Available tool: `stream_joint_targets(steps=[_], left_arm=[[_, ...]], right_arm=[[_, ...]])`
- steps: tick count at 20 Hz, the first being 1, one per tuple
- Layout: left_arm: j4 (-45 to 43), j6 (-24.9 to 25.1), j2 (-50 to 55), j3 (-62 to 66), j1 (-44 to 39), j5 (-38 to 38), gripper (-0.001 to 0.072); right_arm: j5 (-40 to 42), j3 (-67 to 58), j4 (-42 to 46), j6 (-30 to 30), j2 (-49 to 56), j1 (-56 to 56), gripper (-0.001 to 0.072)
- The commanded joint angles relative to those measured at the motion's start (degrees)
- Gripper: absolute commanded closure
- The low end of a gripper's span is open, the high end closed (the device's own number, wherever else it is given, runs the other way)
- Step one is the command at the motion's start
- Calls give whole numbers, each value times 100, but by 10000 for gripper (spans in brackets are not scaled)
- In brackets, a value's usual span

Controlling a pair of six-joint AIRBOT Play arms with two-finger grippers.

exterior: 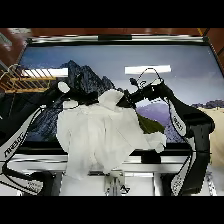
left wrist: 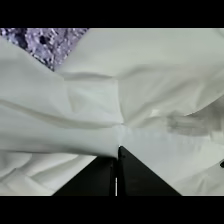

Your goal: Fold the shirts.

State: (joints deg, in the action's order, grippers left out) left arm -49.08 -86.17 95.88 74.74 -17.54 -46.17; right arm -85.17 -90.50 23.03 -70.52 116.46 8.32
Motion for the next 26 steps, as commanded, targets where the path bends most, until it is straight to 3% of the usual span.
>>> stream_joint_targets(steps=[1, 2, 3, 8, 11, 14, 16, 19, 22, 23, 26], left_arm=[[157, 243, 9, 166, 13, 85, 659], [155, 339, 7, 297, 15, 9, 660], [153, 387, 7, 459, 17, -83, 660], [153, 470, 7, 1193, 22, -520, 660], [153, 468, 7, 1449, 42, -535, 660], [155, 444, 7, 1569, 116, -531, 661], [157, 398, 7, 1591, 184, -542, 660], [155, 380, 7, 1591, 192, -542, 660], [157, 356, 7, 1591, 221, -551, 660], [157, 260, 7, 1591, 260, -551, 660], [157, 229, 7, 1593, 463, -557, 660]], right_arm=[[-33, -2, -114, 9, -2, 0, 611], [-39, -2, -116, 4, -4, -13, 323], [-83, -2, -127, 9, -15, -59, 104], [157, -2, 192, 214, -754, -614, 105], [776, -2, 1934, 435, -1744, -507, 105], [1119, -2, 3646, 352, -2675, 328, 105], [1602, -2, 4684, -129, -3034, 1189, 105], [2817, 7, 5910, -1698, -3010, 2485, 106], [3475, 7, 7101, -2944, -2605, 3394, 105], [3620, 7, 7390, -3241, -2450, 3591, 106], [3921, 4, 7906, -3359, -2159, 3967, 106]])
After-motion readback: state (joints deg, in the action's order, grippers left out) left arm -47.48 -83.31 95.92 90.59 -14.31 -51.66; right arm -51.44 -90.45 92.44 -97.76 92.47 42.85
